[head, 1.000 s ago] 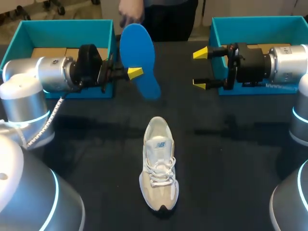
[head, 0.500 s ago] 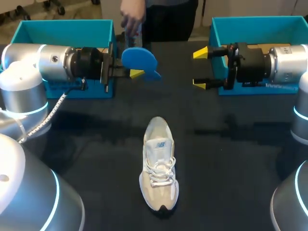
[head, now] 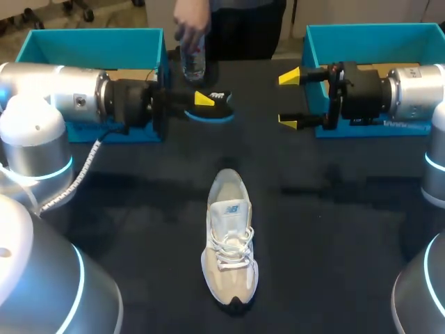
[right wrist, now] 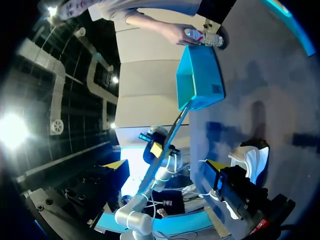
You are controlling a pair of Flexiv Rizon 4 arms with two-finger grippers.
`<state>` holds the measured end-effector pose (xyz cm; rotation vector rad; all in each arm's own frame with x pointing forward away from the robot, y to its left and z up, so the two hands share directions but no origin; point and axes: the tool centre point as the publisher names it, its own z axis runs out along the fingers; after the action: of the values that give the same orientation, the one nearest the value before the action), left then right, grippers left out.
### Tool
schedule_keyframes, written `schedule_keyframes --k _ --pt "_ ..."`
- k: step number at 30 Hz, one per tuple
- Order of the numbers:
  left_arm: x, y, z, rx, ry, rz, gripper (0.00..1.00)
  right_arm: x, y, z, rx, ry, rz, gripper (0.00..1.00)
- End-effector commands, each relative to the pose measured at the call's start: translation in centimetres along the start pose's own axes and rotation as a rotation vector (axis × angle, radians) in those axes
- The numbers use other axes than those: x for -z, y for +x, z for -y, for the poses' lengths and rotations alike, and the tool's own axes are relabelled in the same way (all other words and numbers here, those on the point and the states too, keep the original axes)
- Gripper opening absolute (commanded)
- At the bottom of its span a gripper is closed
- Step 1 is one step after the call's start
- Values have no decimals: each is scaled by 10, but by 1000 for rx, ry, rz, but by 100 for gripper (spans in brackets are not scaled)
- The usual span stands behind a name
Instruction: Take the shoe out of the shoebox, open the shoe tongue, remove and reinsert the insole, then place the shoe into the shoebox
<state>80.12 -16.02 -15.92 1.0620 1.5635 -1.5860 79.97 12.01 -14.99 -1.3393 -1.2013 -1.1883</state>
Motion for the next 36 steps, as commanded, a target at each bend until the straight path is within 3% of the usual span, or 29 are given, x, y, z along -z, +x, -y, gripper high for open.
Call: schedule_keyframes --k 1,15,23,30,36 --pt "-4 0 6 -174 -23 14 0 -2 -1 0 1 -1 1 100" --pt "-6 1 -8 -265 -11 45 0 -2 -1 0 1 -1 1 100" --pt "-7 2 -18 -446 -87 64 0 -2 -1 0 1 -1 1 100" --pt "-10 -2 -27 -468 -109 55 0 -2 -1 0 1 -1 1 100" --pt "-15 -4 -35 -484 -112 56 0 -15 1 10 39 17 22 100"
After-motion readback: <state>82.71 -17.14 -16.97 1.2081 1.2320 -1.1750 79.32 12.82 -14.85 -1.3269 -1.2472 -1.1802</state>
